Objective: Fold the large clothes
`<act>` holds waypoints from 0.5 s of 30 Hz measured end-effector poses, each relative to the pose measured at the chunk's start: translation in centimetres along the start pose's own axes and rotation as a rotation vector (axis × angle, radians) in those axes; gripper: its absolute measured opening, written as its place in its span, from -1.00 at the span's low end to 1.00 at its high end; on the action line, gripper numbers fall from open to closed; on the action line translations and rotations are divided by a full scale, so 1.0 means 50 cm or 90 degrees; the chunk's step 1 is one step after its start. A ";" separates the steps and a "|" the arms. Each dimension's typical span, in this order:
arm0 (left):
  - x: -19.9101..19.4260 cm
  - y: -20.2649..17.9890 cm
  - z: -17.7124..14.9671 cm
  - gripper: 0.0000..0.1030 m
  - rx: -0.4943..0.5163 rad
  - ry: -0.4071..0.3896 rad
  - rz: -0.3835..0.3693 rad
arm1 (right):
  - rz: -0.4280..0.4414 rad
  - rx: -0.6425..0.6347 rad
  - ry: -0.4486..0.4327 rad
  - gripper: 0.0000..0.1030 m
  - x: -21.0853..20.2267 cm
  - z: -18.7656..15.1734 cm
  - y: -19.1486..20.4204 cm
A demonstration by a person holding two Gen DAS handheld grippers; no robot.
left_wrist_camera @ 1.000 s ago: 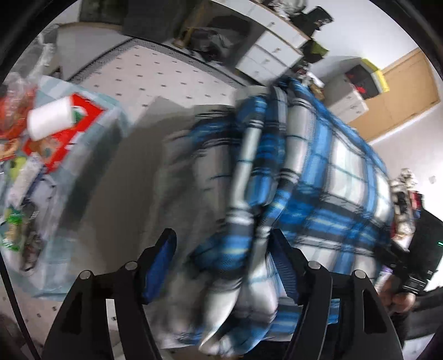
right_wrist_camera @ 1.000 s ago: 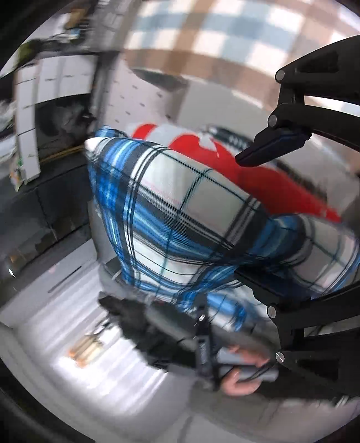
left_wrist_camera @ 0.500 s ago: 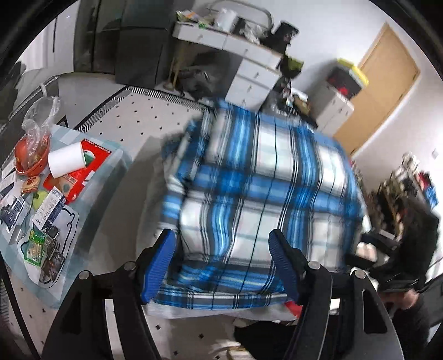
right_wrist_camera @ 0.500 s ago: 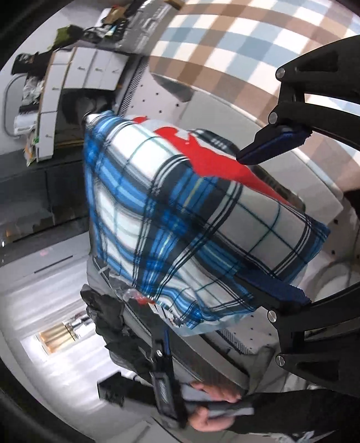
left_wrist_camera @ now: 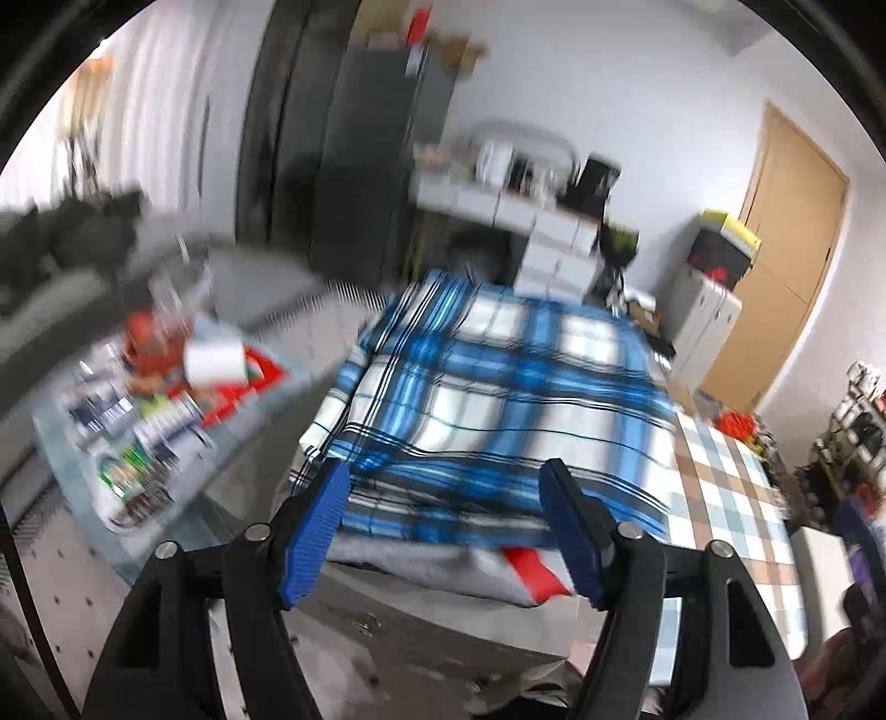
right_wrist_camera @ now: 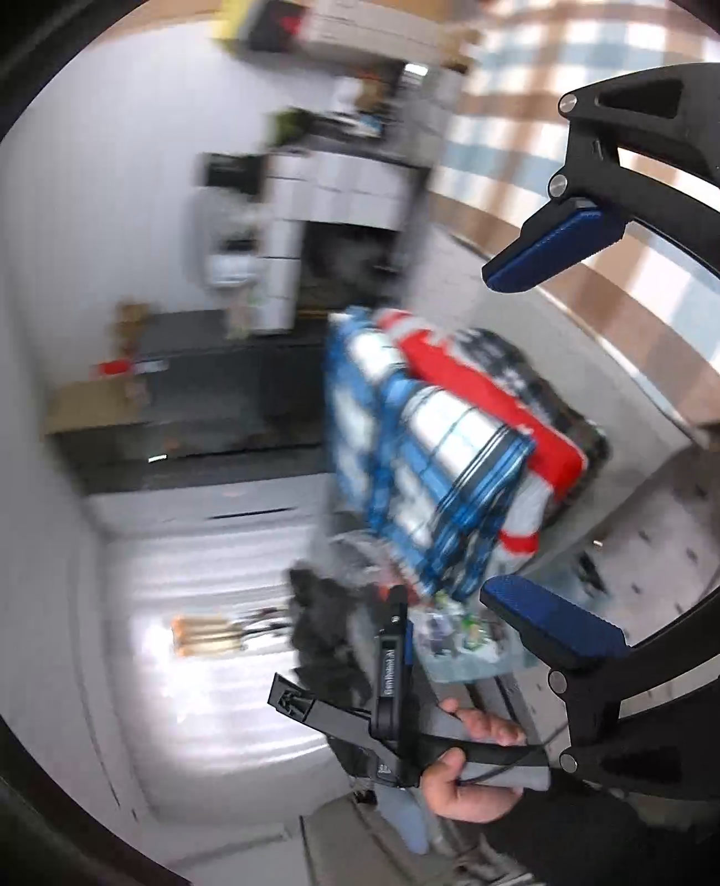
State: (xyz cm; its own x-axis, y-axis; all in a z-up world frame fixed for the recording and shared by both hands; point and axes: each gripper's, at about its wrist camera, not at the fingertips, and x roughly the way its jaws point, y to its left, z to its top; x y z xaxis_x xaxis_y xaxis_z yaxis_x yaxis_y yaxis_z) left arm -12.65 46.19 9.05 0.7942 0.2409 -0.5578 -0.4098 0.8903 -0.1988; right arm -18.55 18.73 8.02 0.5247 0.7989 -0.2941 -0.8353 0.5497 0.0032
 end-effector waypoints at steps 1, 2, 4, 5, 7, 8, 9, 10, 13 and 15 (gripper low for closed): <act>-0.025 -0.015 -0.015 0.66 0.008 -0.024 0.006 | 0.001 -0.010 -0.031 1.00 -0.026 -0.003 0.011; -0.044 -0.031 -0.028 0.71 0.012 -0.055 0.010 | 0.004 -0.019 -0.067 1.00 -0.060 -0.010 0.025; -0.083 -0.058 -0.054 0.78 0.024 -0.107 0.022 | -0.003 -0.024 -0.110 1.00 -0.102 -0.021 0.045; -0.089 -0.064 -0.058 0.79 0.030 -0.115 0.031 | -0.011 -0.020 -0.127 1.00 -0.121 -0.029 0.054; -0.098 -0.069 -0.064 0.79 0.027 -0.135 0.066 | -0.020 0.004 -0.148 1.00 -0.150 -0.046 0.061; -0.113 -0.072 -0.073 0.80 0.020 -0.151 0.077 | -0.020 0.029 -0.155 1.00 -0.163 -0.053 0.061; -0.123 -0.078 -0.078 0.83 0.021 -0.161 0.084 | -0.018 0.047 -0.159 1.00 -0.174 -0.062 0.060; -0.134 -0.085 -0.085 0.97 0.027 -0.173 0.093 | -0.014 0.060 -0.160 1.00 -0.184 -0.067 0.060; -0.153 -0.096 -0.098 0.98 0.054 -0.222 0.126 | -0.008 0.085 -0.159 1.00 -0.209 -0.081 0.061; -0.155 -0.092 -0.108 0.98 0.065 -0.240 0.117 | -0.003 0.095 -0.158 1.00 -0.219 -0.085 0.061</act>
State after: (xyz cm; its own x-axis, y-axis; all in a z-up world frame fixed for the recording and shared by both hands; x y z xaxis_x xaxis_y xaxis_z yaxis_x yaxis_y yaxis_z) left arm -19.33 38.13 9.97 0.8280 0.5071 -0.2392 -0.5286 0.8483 -0.0314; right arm -27.54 10.62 7.18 0.5684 0.8212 -0.0515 -0.8089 0.5691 0.1478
